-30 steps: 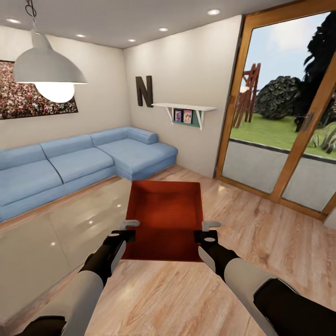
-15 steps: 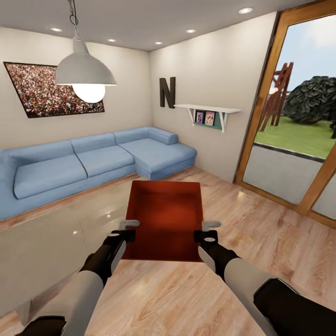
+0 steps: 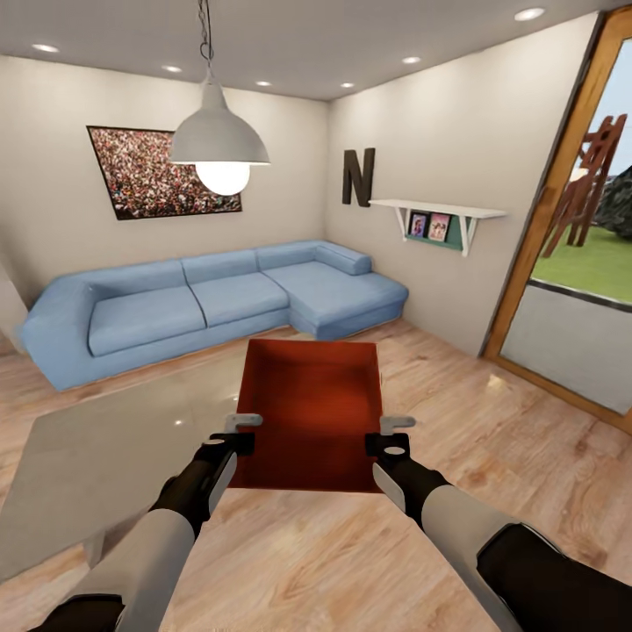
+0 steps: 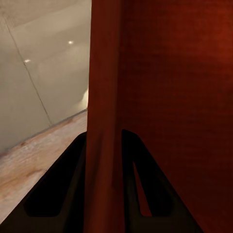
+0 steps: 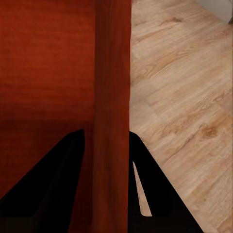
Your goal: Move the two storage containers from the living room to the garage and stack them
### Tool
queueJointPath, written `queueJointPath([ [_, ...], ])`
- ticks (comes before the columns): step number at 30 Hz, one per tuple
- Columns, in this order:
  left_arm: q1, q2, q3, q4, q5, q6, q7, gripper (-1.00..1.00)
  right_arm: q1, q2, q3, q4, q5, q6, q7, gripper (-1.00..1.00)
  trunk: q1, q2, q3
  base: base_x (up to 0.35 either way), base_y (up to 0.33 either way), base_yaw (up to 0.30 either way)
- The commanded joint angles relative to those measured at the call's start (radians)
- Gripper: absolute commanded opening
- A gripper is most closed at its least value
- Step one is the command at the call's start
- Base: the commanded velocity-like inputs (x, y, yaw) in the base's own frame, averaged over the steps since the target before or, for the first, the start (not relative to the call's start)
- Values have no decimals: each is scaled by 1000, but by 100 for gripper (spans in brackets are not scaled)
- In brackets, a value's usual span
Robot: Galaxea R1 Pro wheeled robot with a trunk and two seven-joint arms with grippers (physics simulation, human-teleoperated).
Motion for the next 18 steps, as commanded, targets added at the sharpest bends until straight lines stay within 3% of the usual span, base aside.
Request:
queueJointPath([
  [1, -1, -6, 14, 0, -4, 6, -3, -100, -1, 12, -14, -4, 17, -7, -1, -100, 1, -2, -2, 0, 0, 290],
  [18, -1, -6, 14, 0, -4, 6, -3, -100, -1, 10, -14, -4, 17, -8, -1, -100, 1, -2, 8, 0, 0, 290],
])
